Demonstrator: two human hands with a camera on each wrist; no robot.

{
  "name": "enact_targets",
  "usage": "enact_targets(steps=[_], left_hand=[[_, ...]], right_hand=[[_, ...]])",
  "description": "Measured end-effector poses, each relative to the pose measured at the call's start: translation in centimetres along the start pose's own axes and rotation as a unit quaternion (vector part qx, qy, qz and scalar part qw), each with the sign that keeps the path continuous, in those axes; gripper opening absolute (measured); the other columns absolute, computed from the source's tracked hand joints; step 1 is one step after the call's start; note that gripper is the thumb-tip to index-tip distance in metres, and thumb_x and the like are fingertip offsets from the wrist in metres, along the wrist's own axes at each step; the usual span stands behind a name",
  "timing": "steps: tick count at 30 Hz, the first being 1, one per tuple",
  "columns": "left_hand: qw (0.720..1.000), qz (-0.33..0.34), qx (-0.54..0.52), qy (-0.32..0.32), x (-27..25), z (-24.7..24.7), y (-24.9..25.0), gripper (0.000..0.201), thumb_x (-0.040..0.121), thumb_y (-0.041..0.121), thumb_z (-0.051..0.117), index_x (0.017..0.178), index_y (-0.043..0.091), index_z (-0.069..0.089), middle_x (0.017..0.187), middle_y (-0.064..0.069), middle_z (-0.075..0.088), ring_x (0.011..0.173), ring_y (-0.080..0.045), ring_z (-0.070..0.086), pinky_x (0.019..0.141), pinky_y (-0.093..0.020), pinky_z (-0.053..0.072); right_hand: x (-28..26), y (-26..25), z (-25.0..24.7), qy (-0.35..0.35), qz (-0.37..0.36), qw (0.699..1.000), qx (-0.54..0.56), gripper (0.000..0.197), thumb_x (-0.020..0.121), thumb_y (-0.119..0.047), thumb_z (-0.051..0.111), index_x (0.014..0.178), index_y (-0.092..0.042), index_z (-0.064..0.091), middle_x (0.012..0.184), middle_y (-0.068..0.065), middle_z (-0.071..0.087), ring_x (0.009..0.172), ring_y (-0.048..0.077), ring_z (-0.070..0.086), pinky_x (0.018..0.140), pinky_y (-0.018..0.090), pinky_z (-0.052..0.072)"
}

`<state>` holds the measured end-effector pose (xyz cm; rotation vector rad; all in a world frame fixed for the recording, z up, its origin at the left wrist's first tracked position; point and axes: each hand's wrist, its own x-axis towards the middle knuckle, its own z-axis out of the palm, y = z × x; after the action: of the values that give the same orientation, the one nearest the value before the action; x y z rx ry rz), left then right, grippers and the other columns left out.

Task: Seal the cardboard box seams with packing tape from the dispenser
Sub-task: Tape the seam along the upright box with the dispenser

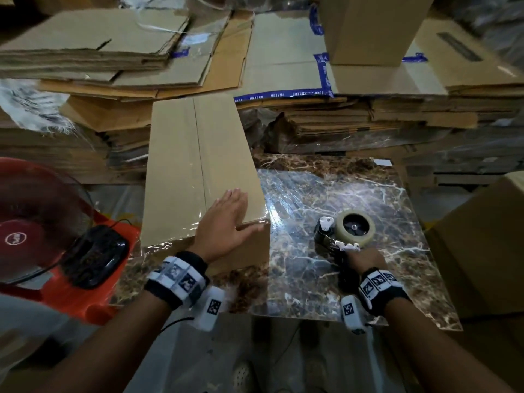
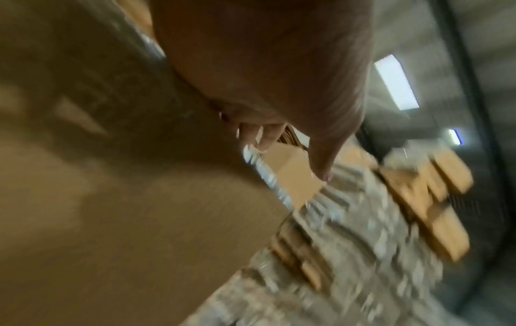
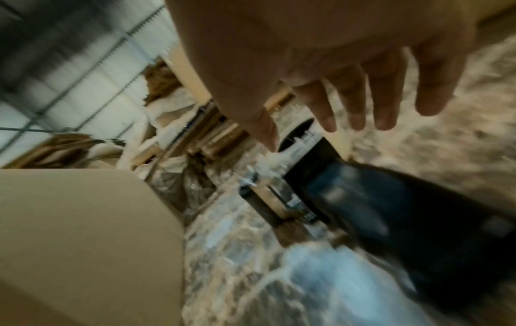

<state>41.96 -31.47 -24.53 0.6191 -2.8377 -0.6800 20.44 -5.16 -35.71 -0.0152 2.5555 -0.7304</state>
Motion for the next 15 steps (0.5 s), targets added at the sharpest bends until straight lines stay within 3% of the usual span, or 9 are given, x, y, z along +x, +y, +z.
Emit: enact_targets(steps=[2, 4, 7, 8, 10, 12, 14, 15], left_hand=[[0.969, -0.045, -0.243, 0.011, 0.3, -2.0, -0.5, 0.068, 0.089, 0.052, 0.063, 0.146, 0.018, 0.046, 0.150, -0.004, 0.046, 0.138, -0.015, 0.043, 0.116, -0.037, 0.034], [0.951, -0.044, -0.297, 0.077, 0.3, -4.0, -1.3, 0.054, 0.091, 0.047, 0.061, 0.134, 0.015, 0.060, 0.134, -0.001, 0.062, 0.122, -0.012, 0.057, 0.107, -0.040, 0.045], [0.983, -0.001, -0.131, 0.131, 0.2, -5.8, -3.2, 0.040, 0.097, 0.036, 0.058, 0.128, 0.011, 0.062, 0.129, -0.007, 0.064, 0.121, -0.017, 0.057, 0.103, -0.033, 0.044], [0.990, 0.012, -0.068, 0.123, 0.1, -6.1, -4.0, 0.045, 0.097, 0.041, 0.055, 0.129, 0.010, 0.060, 0.132, -0.010, 0.062, 0.127, -0.022, 0.053, 0.104, -0.035, 0.042], [0.996, 0.025, 0.040, 0.076, 0.0, -6.1, -5.9, 0.064, 0.093, 0.058, 0.040, 0.135, 0.011, 0.054, 0.141, -0.013, 0.055, 0.137, -0.029, 0.043, 0.110, -0.046, 0.038], [0.992, 0.033, 0.115, 0.027, -0.3, -5.7, -7.9, 0.080, 0.091, 0.071, 0.023, 0.141, 0.013, 0.045, 0.149, -0.013, 0.045, 0.141, -0.030, 0.036, 0.113, -0.052, 0.033], [0.991, 0.032, 0.133, -0.003, -0.9, -5.1, -9.0, 0.092, 0.087, 0.079, 0.006, 0.147, 0.015, 0.036, 0.156, -0.011, 0.034, 0.146, -0.028, 0.027, 0.116, -0.051, 0.026], [0.991, 0.029, 0.128, -0.009, -1.1, -4.9, -9.1, 0.097, 0.085, 0.080, 0.002, 0.150, 0.016, 0.033, 0.160, -0.010, 0.028, 0.149, -0.026, 0.021, 0.118, -0.050, 0.022]], right_hand=[[-0.9, -2.1, -0.9, 0.025, -0.022, 0.999, 0.034, 0.036, 0.085, -0.034, 0.065, 0.073, 0.000, 0.065, 0.074, 0.019, 0.064, 0.072, 0.034, 0.063, 0.058, 0.033, 0.041], [-1.8, -5.2, -1.0, 0.019, -0.090, 0.991, 0.099, 0.036, 0.085, -0.040, 0.063, 0.072, -0.006, 0.061, 0.072, 0.012, 0.060, 0.077, 0.030, 0.060, 0.059, 0.030, 0.037], [-4.8, -10.8, -0.7, 0.017, -0.191, 0.960, 0.206, 0.036, 0.091, -0.037, 0.063, 0.102, -0.004, 0.071, 0.101, 0.011, 0.070, 0.096, 0.027, 0.063, 0.080, 0.032, 0.046], [-6.3, -12.8, -0.7, 0.010, -0.225, 0.945, 0.235, 0.031, 0.094, -0.031, 0.061, 0.102, -0.004, 0.072, 0.100, 0.011, 0.071, 0.093, 0.026, 0.064, 0.082, 0.035, 0.049], [-9.0, -16.3, 0.2, -0.033, -0.266, 0.922, 0.281, 0.024, 0.098, -0.026, 0.056, 0.082, -0.012, 0.068, 0.075, 0.003, 0.063, 0.072, 0.020, 0.059, 0.072, 0.035, 0.047], [-10.6, -18.8, 1.7, -0.094, -0.265, 0.911, 0.302, 0.032, 0.099, -0.028, 0.050, 0.068, -0.019, 0.052, 0.065, -0.002, 0.050, 0.062, 0.016, 0.047, 0.067, 0.031, 0.042], [-11.2, -20.6, 3.5, -0.193, -0.207, 0.910, 0.304, 0.030, 0.100, -0.038, 0.045, 0.083, -0.017, 0.059, 0.080, 0.001, 0.062, 0.073, 0.015, 0.060, 0.075, 0.031, 0.050], [-11.4, -21.1, 4.2, -0.246, -0.173, 0.901, 0.314, 0.030, 0.102, -0.040, 0.041, 0.091, -0.018, 0.059, 0.080, -0.001, 0.064, 0.070, 0.007, 0.062, 0.069, 0.023, 0.051]])
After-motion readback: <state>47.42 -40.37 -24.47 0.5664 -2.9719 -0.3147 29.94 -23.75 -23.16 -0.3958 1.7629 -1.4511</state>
